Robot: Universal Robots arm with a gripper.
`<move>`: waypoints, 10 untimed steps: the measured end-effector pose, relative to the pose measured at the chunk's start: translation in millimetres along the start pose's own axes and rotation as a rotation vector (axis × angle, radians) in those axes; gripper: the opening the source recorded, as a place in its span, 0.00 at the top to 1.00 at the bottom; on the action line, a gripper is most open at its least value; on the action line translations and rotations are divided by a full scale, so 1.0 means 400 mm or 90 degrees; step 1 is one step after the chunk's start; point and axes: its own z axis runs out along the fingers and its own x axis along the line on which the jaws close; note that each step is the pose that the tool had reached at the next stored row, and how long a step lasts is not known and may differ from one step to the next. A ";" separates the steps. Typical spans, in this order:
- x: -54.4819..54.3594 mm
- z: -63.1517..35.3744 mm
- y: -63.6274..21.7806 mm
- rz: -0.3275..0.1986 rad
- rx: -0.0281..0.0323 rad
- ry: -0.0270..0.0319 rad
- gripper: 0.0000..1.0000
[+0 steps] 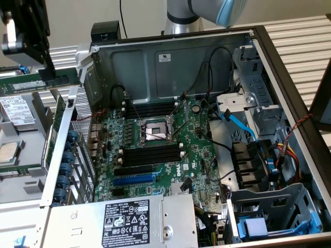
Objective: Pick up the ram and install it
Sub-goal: 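Pick up the ram and move it above insertion slot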
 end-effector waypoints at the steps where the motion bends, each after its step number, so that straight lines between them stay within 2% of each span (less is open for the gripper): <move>1: 0.000 0.000 -0.012 0.000 0.0000 -0.0001 0.87; 10: 0.002 -0.003 -0.114 0.000 -0.0001 0.0000 0.87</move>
